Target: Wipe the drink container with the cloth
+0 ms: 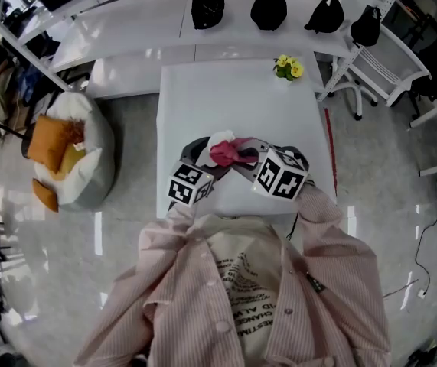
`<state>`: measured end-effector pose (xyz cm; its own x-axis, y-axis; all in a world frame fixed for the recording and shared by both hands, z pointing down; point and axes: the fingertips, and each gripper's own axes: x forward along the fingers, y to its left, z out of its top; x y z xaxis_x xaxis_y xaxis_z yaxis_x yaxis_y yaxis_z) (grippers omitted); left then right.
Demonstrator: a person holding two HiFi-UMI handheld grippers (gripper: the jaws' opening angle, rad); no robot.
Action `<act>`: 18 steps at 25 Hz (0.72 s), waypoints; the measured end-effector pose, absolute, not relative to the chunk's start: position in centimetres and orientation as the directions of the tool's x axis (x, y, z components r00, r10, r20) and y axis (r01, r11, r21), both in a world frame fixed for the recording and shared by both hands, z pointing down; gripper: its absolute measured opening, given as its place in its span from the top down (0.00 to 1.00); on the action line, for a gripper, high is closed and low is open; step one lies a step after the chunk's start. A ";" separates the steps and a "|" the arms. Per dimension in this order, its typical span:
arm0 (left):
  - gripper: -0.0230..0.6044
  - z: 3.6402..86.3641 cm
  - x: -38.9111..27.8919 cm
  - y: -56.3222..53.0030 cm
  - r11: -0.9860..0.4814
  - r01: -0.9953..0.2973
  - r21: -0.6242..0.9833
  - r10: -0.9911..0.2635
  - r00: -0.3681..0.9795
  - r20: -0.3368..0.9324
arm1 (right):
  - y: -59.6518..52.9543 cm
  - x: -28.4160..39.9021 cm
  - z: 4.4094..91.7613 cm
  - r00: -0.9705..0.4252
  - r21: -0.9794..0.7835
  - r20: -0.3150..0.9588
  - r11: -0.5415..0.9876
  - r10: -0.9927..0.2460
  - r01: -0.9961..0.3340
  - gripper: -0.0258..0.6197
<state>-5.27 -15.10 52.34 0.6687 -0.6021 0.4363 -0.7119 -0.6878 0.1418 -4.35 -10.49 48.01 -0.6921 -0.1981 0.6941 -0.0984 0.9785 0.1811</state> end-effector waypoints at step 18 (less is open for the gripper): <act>0.37 52.3 -5.3 -15.1 -0.678 -0.718 0.158 -0.612 0.671 0.419 | -16.5 3.0 46.4 -0.800 -0.602 0.178 0.579 -0.573 -0.549 0.90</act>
